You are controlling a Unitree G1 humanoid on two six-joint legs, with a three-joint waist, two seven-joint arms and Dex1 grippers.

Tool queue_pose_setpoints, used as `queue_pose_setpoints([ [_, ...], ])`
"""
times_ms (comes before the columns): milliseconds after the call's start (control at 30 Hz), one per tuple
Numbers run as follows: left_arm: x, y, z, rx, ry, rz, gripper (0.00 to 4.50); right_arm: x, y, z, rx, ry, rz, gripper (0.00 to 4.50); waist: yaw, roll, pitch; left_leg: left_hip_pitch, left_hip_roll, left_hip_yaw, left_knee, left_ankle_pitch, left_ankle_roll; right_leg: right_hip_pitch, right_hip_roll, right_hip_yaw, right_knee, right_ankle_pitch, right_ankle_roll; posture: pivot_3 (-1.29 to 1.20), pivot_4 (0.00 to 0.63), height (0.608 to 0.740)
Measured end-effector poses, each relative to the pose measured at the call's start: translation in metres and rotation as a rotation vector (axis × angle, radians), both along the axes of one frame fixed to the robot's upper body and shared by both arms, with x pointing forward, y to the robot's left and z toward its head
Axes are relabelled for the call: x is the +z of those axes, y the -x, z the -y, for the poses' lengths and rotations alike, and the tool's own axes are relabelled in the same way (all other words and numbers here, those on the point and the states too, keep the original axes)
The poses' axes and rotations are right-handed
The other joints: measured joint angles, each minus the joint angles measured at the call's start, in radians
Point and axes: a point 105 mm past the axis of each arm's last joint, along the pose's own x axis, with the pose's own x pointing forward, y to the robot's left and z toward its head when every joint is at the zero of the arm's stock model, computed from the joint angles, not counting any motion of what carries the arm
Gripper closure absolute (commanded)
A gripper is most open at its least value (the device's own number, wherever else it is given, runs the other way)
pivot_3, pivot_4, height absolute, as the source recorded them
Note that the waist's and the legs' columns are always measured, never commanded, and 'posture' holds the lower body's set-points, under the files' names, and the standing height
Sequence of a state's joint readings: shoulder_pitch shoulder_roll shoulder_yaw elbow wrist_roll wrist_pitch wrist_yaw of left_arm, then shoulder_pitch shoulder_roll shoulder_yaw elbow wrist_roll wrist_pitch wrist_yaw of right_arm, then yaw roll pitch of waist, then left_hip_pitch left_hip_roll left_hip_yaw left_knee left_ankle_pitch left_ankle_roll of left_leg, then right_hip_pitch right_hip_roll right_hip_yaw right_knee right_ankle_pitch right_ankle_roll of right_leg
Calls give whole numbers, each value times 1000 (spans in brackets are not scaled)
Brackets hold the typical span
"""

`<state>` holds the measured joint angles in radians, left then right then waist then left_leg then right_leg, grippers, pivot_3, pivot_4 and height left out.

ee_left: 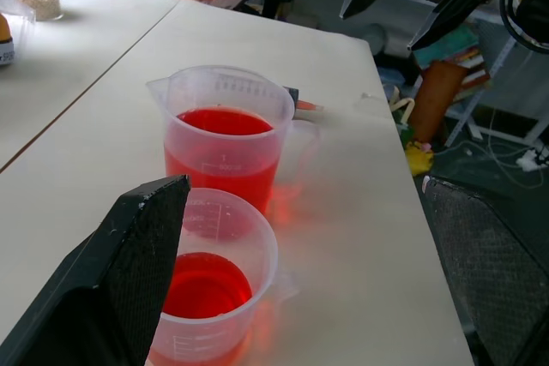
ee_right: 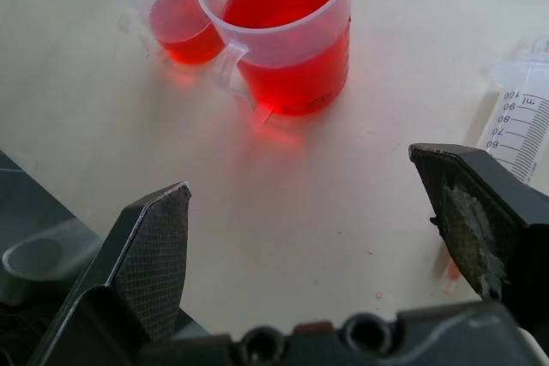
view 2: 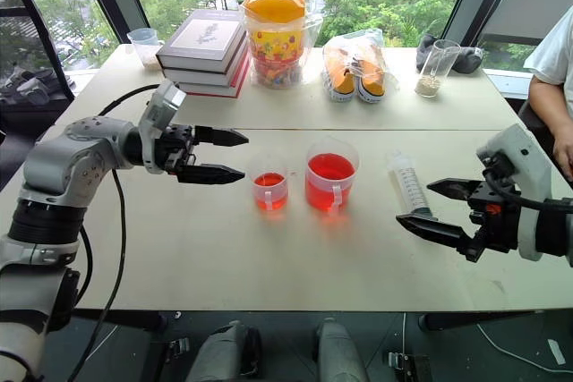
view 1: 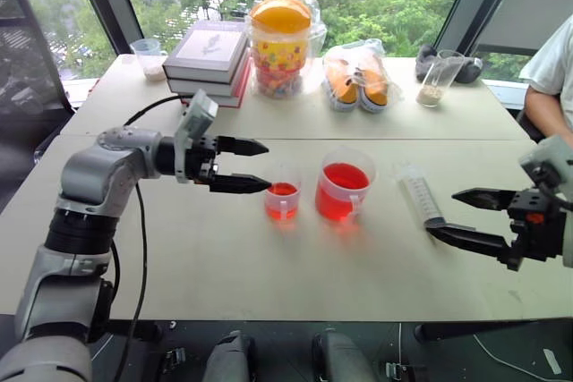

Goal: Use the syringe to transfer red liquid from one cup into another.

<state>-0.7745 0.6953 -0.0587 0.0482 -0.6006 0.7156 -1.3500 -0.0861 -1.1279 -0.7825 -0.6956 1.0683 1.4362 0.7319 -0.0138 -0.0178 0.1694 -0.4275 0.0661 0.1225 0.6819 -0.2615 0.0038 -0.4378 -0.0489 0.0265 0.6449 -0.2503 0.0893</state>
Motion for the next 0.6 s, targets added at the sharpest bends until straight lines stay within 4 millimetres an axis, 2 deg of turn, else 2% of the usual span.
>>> queue_pose_setpoints([
  [600,2,-2,-1,-4,5,-16,0,0,0,-3,-38,-5,29,19,0,0,0,0,0,0,0,0,0,0,0,0,0,0,0,0,150,740],
])
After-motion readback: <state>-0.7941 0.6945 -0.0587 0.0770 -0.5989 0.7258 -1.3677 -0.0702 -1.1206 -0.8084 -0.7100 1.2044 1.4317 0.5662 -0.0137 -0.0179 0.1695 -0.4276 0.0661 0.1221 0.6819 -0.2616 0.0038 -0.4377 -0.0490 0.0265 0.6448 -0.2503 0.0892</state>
